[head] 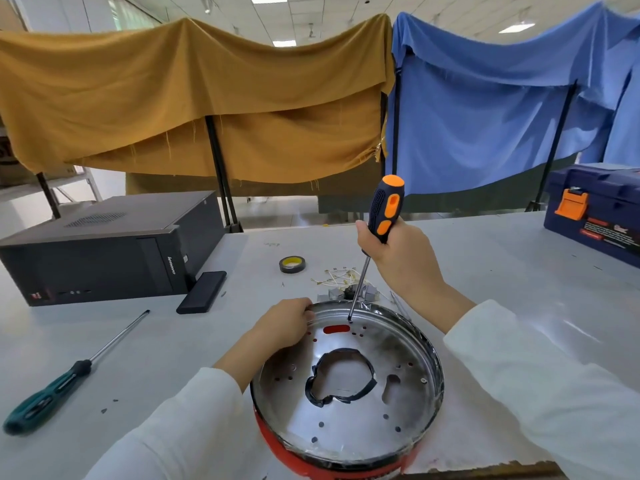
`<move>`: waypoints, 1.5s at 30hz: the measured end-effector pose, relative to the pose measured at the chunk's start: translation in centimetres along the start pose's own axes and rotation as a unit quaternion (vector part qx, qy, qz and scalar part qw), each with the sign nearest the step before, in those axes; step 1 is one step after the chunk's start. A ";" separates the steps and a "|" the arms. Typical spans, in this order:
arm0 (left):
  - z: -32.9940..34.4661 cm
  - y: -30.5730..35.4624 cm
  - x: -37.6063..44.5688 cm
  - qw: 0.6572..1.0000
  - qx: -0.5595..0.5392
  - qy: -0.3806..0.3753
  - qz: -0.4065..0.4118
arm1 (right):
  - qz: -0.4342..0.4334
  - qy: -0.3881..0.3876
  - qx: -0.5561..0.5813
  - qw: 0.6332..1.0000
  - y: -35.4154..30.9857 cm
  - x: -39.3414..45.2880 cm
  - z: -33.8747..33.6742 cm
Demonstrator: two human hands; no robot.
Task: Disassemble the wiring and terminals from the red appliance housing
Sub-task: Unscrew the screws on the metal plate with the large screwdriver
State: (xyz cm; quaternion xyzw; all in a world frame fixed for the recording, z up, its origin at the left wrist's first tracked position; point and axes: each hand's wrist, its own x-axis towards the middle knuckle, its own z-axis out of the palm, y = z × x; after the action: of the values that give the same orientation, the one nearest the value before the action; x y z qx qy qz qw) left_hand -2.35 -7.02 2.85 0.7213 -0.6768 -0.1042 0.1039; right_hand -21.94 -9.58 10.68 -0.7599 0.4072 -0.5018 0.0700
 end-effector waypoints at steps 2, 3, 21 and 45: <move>0.2 -0.3 0.0 1.000 0.003 0.007 0.004 | -0.001 0.002 -0.001 1.000 0.1 0.2 0.0; 0.2 -0.4 0.0 1.000 0.003 0.009 0.005 | -0.001 0.001 -0.001 1.000 0.2 0.2 0.1; 0.2 -0.4 -0.2 1.000 0.004 0.008 -0.006 | 0.016 0.010 0.005 1.000 0.6 0.0 0.9; 0.1 0.6 -0.9 0.999 0.013 0.008 -0.034 | 0.048 0.020 -0.045 0.998 -1.4 1.2 2.4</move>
State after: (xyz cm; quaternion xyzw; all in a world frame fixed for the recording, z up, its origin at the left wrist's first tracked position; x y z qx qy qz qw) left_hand -3.06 -6.15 2.92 0.7457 -0.6527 -0.0932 0.0960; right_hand -19.01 -10.26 11.09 -0.7321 0.4665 -0.4937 0.0515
